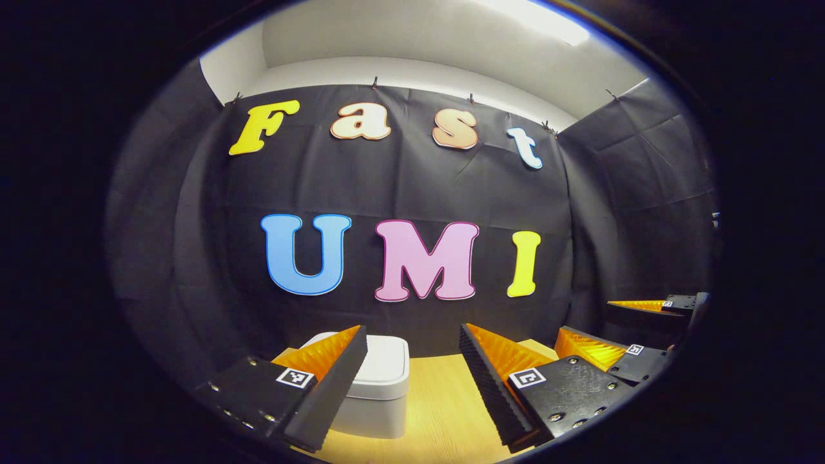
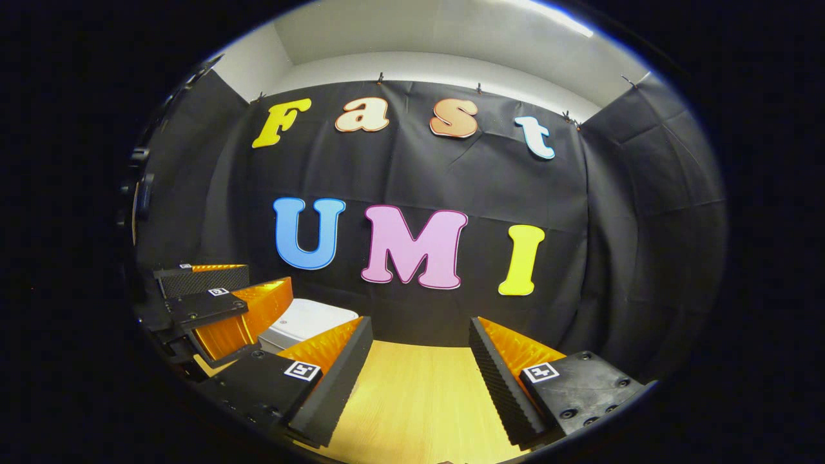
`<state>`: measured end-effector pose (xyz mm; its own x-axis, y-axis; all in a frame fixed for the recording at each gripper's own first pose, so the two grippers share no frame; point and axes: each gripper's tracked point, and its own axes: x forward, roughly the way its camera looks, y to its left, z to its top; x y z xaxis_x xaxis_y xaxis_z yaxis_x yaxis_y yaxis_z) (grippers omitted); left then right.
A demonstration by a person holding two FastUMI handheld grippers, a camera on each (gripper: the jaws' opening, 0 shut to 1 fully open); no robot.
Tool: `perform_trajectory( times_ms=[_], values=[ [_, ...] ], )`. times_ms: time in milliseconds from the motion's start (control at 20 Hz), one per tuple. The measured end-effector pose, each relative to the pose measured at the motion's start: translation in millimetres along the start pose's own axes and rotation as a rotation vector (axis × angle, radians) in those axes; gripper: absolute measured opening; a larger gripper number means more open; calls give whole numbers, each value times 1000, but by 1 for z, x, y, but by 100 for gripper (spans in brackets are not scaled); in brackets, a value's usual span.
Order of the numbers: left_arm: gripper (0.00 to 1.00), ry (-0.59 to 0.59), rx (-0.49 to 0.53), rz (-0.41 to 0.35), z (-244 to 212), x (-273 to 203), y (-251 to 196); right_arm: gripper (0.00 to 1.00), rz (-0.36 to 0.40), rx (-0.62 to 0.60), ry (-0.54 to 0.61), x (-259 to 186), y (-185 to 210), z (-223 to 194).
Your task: Press the lid of the desktop garbage bin to open it, pick up the crumpled paper on the desktop and throw it into the bin, then pick up the pop can on the desktop and drop it into the bin, and finally close the garbage bin lid.
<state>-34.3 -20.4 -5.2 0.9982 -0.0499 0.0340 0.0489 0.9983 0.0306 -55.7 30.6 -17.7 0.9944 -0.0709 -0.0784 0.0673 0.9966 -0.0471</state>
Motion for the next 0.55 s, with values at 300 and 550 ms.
perform_trajectory(
  times_ms=[300, 550],
  values=[
    [95, -3, 9, 7, 1, 0, 11, 97, 24, 0, 25, 2, 10, -4],
    [94, -12, 1, 3, 1, 5, 18, 98, 26, -5, 0, 11, 18, 3]
  ],
)
